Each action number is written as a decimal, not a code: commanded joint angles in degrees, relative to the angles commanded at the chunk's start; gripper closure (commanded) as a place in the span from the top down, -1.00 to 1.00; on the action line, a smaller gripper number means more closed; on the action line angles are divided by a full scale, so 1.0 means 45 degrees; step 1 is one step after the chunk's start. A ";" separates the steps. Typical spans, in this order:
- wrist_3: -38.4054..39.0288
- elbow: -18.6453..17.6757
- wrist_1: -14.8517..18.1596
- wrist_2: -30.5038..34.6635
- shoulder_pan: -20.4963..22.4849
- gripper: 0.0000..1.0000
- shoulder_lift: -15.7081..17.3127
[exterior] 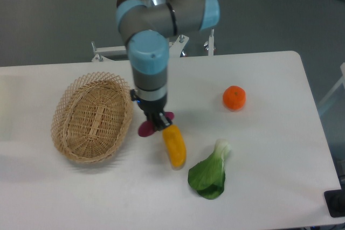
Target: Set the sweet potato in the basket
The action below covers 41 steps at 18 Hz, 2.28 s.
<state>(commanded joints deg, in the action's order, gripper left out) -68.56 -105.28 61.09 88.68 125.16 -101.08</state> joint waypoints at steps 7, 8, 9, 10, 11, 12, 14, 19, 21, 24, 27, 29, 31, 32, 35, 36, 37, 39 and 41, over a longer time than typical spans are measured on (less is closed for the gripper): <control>0.0587 -0.0743 0.0097 0.0000 -0.1154 -0.34 -0.0038; 0.0588 -0.0899 0.0059 -0.0020 -0.1193 -0.33 -0.0038; 0.0549 -0.1133 0.0000 -0.0001 -0.1232 -0.32 -0.0019; 0.0529 -0.1270 -0.0020 0.0019 -0.1310 -0.30 -0.0019; 0.0568 -0.1272 -0.0001 0.0019 -0.1426 -0.23 -0.0019; 0.0588 -0.1310 0.0000 0.0019 -0.1582 -0.21 0.0000; 0.0607 -0.1350 -0.0001 0.0038 -0.1759 -0.07 0.0001; 0.0627 -0.1389 0.0019 0.0117 -0.2053 0.44 -0.0058; 0.0607 -0.1369 0.0000 0.0136 -0.2053 0.98 -0.0058; 0.0607 -0.1038 -0.0039 0.0176 -0.2033 1.00 -0.0097; 0.0432 0.0205 -0.0039 0.0117 -0.0675 1.00 -0.0349; 0.0393 0.0951 -0.0059 0.0117 0.0073 1.00 -0.0720; 0.0275 0.1635 -0.0059 0.0117 0.0543 1.00 -0.1130; 0.0275 0.1928 -0.0136 0.0117 0.0719 1.00 -0.1364; 0.0236 0.2729 -0.0469 0.0097 0.1208 1.00 -0.1989; 0.0236 0.2945 -0.0469 0.0117 0.1306 1.00 -0.2146; 0.0217 0.3082 -0.0508 0.0117 0.1500 1.00 -0.2283; -0.0269 0.3414 -0.0470 0.0117 0.1949 1.00 -0.2460; -0.0583 0.3843 -0.0450 0.0020 0.2437 1.00 -0.2674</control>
<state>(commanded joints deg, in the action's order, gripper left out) -71.19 -87.99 59.06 88.77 136.13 -113.11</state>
